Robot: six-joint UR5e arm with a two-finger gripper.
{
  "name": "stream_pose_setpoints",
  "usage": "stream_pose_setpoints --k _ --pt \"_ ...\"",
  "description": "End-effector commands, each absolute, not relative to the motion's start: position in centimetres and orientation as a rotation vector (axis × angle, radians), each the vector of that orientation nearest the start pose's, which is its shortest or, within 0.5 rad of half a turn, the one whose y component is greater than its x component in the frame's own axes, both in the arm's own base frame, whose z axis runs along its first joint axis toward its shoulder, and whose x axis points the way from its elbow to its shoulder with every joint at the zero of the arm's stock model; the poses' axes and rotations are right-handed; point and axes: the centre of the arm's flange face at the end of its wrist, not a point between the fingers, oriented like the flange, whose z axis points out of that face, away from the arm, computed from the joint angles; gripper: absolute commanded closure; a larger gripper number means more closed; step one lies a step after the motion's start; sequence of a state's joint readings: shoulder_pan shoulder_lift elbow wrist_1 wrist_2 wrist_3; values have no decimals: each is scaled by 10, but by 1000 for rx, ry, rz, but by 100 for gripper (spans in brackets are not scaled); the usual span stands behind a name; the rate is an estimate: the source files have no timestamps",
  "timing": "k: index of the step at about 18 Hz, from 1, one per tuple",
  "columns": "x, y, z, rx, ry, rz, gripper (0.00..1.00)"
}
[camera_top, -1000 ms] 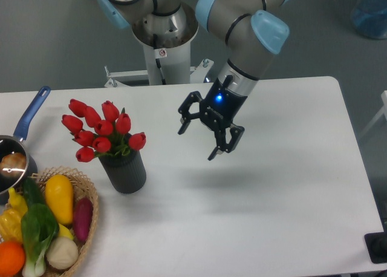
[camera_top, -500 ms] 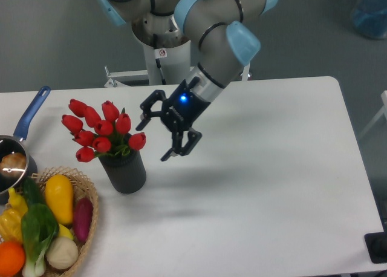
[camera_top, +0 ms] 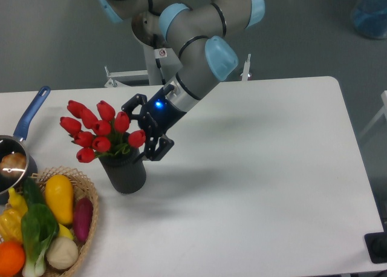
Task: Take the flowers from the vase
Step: 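Close the gripper around the tulip stems at the vase rim, then lift the gripped tulips up out of the black vase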
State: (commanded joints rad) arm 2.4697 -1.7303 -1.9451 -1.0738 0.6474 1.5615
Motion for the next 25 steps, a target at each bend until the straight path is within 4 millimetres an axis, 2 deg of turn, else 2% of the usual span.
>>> stream_pose_setpoints --k 2,8,17,22,25 --pt "-263 478 318 -2122 735 -399 64" --pt "-262 475 315 -2131 719 -426 96" --pt "-259 472 326 -2105 705 -434 98" --pt "-254 470 339 -2072 690 -441 98" --pt "-259 468 354 -2055 668 -435 98"
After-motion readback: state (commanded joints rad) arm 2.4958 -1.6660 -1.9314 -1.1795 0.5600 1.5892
